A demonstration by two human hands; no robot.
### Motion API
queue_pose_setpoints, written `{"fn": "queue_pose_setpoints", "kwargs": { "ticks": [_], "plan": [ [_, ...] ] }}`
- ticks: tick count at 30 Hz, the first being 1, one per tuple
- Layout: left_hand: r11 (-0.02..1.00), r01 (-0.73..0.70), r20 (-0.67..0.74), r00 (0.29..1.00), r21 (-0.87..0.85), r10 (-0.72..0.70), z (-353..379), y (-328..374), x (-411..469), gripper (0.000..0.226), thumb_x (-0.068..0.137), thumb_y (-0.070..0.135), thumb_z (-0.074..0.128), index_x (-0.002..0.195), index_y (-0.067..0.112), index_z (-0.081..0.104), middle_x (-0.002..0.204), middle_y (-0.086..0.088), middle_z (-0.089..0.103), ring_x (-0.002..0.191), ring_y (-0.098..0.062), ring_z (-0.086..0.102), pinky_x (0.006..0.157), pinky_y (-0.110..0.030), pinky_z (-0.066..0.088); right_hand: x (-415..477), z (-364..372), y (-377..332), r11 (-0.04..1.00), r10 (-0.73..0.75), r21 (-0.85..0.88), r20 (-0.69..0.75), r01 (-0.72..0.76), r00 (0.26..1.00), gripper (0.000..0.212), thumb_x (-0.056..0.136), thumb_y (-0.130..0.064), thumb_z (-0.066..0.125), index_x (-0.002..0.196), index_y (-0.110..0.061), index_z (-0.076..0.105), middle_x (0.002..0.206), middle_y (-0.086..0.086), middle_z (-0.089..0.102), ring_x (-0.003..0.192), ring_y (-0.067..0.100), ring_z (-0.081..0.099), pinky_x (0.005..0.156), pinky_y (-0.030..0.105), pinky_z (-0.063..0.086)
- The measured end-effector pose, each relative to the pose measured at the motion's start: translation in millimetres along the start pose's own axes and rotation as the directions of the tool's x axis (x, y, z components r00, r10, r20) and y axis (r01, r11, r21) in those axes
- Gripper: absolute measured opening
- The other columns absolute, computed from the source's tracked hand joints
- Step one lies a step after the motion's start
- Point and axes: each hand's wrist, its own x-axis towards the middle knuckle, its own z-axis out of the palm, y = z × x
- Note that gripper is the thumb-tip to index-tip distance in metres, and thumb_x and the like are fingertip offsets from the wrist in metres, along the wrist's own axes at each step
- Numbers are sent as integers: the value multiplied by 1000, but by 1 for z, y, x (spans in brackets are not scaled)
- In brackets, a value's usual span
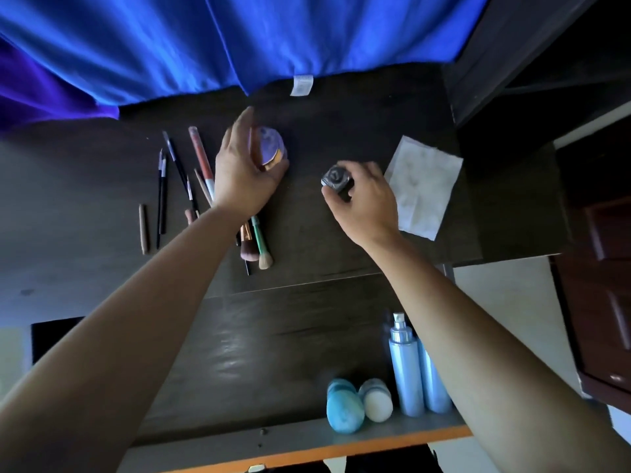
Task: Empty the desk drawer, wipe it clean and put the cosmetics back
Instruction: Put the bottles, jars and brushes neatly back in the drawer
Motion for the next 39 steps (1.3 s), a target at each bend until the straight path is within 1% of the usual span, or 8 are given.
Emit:
{"fn": "queue_pose_setpoints", "kwargs": {
  "ticks": [8, 10, 14, 16, 20, 27, 34, 39],
  "plan": [
    [997, -67, -46, 997, -37, 65, -52, 39, -104, 72, 78, 36, 77, 140, 19, 45, 134, 6, 52, 119, 4, 44, 95, 4, 20, -63, -46, -10, 998, -11, 65, -41, 14, 999, 40, 85, -41, 72, 121, -27, 63, 111, -7, 57, 80, 5, 61, 71, 17, 49],
    [992, -116, 15, 993, -44, 117, -58, 43, -139, 74, 77, 31, 78, 141, 17, 43, 135, 2, 52, 123, -3, 45, 97, 3, 20, -90, -61, -10, 998, 7, 57, -43, -5, 999, 41, 85, -40, 73, 122, -27, 63, 111, -7, 57, 78, 4, 59, 70, 17, 48],
    [985, -130, 157, 977, -110, 146, -54, 31, -212, 76, 77, 28, 78, 142, 18, 41, 132, 0, 52, 124, -12, 48, 103, -20, 38, -151, -75, 4, 998, 56, 15, -40, -55, 998, 38, 83, -36, 75, 118, -26, 66, 104, -9, 54, 73, 4, 56, 73, 17, 44],
    [990, -91, 235, 965, -111, 115, -41, 15, -244, 75, 76, 27, 78, 141, 17, 43, 129, 0, 53, 121, -13, 50, 100, -16, 36, -179, -69, 19, 995, 95, 6, -16, -95, 995, 37, 81, -33, 76, 116, -25, 67, 103, -6, 56, 73, 8, 58, 78, 24, 49],
    [999, 13, 421, 907, -37, 4, -11, -19, -285, 80, 76, 27, 78, 145, 21, 38, 130, 2, 51, 122, -16, 48, 102, -24, 39, -220, -40, 53, 978, 201, -90, 187, -187, 962, 36, 81, -38, 74, 115, -28, 65, 108, -4, 62, 95, 18, 64, 81, 31, 52],
    [995, 79, 521, 848, 58, -98, 36, -52, -306, 80, 76, 25, 75, 146, 21, 35, 129, -1, 50, 121, -21, 45, 103, -35, 41, -244, -11, 82, 922, 218, -382, 387, -59, 896, 33, 88, -37, 65, 120, -27, 61, 115, -3, 61, 105, 20, 63, 71, 28, 42],
    [992, 44, 487, 868, 121, -98, 41, -56, -302, 79, 78, 22, 74, 147, 16, 36, 147, -5, 43, 136, -25, 36, 112, -37, 33, -243, -13, 85, 913, 210, -408, 408, -29, 888, 36, 92, -29, 60, 127, -25, 58, 123, -1, 59, 107, 23, 63, 77, 33, 50],
    [987, 126, 533, 830, 103, -162, 32, -57, -309, 82, 76, 33, 78, 146, 24, 34, 152, 1, 36, 136, -21, 37, 109, -39, 40, -245, -18, 87, 929, 190, -370, 438, -17, 878, 36, 88, -27, 63, 124, -27, 60, 120, -3, 60, 107, 21, 63, 76, 31, 48]
  ]
}}
